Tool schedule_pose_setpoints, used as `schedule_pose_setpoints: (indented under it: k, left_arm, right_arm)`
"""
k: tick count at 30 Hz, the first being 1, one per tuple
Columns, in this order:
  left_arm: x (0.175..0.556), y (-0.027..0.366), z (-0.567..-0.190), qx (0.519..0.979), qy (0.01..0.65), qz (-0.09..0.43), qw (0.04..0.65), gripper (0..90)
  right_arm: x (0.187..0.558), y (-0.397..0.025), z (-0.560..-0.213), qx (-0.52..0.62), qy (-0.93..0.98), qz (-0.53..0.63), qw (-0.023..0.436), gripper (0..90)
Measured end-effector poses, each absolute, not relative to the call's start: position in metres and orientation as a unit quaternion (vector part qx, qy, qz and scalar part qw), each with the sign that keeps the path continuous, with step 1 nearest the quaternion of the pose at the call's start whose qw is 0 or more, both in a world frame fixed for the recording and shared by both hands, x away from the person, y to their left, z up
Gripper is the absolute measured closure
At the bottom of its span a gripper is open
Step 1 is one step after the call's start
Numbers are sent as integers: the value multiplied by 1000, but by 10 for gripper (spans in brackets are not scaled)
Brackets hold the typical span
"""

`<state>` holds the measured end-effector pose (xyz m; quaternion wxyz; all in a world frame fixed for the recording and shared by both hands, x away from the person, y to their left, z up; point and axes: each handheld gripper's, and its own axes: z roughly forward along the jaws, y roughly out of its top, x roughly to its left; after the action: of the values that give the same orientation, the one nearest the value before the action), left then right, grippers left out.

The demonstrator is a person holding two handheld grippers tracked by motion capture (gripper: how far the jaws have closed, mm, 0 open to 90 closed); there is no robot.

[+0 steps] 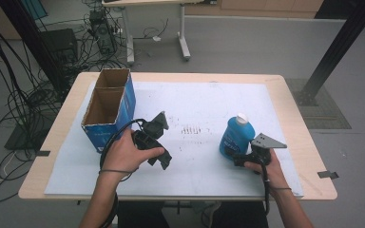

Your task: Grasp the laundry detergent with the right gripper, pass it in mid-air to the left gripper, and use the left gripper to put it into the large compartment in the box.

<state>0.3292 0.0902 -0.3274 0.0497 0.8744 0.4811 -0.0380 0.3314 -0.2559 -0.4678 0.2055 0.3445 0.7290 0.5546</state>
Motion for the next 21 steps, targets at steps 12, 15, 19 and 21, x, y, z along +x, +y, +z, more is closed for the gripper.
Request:
schedule_pose_setpoints:
  k: [12,15,19,21]
  left_arm:
    - [330,90,-328,874,481,-38,51,91]
    - [329,90,-328,874,481,-39,50,91]
    - [329,89,-328,874,481,-38,50,91]
    - [329,90,-328,874,481,-39,50,91]
  right_arm:
    - [332,-256,-468,345,728,556,205,160]
    - [331,-256,-467,345,727,557,206,160]
    - [331,-256,-467,346,727,557,206,160]
    - [331,-256,-467,346,727,556,206,160]
